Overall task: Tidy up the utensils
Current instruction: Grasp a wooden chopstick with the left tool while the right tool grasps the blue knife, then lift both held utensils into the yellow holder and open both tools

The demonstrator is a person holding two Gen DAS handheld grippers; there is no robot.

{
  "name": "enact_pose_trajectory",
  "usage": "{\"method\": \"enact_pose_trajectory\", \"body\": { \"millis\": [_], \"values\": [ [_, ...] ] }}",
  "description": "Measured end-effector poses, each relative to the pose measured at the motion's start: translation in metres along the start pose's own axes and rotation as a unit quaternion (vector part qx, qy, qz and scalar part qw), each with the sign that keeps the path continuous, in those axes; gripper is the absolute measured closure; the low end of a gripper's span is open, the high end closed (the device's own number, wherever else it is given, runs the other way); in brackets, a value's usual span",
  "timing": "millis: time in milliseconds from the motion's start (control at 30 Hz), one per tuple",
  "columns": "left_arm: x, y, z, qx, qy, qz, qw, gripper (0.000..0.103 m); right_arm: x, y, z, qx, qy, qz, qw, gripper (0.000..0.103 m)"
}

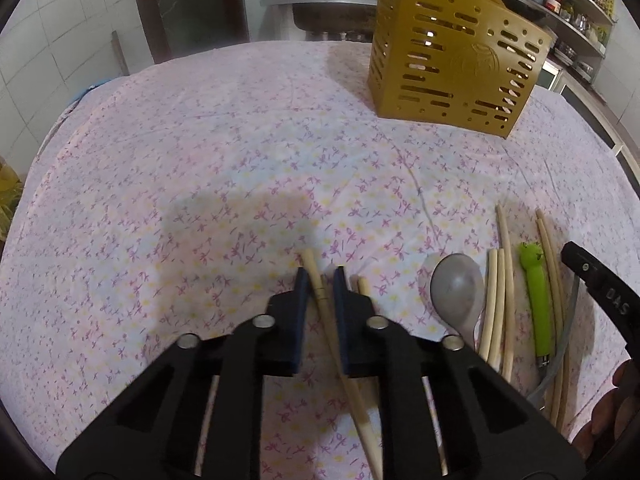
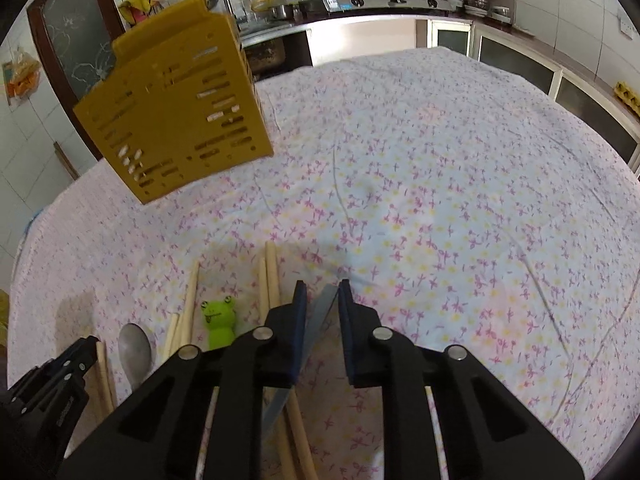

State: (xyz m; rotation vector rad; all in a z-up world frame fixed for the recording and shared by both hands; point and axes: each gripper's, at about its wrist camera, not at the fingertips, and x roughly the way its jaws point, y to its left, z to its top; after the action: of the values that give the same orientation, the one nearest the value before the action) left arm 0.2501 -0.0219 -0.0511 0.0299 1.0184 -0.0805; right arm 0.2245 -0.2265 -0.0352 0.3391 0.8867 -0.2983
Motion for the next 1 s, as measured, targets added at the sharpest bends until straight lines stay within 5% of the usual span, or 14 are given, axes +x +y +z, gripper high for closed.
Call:
{"method": "enact_pose_trajectory", "body": {
  "millis": [400, 700, 1000],
  "values": [
    [-0.047, 0.006, 0.006, -0.021, -0.069, -0.038, 0.9967, 0.098, -0.057, -0.004, 0.015, -0.017, -0.088, 0.061, 0.994, 0.091],
    [-0.127, 0.012, 0.009, -0.019, -0.208, -0.061, 0.9762, 0.098, -0.113, 0.009, 0.018, -0.059, -0.184, 0.079, 0.978, 0.096],
    [-0.149, 0.011, 0.005, -0.004, -0.252, -0.068, 0.9652, 0.098, -0.127, 0.020, 0.015, -0.084, -0.207, 0.101, 0.970, 0.099]
  ]
}}
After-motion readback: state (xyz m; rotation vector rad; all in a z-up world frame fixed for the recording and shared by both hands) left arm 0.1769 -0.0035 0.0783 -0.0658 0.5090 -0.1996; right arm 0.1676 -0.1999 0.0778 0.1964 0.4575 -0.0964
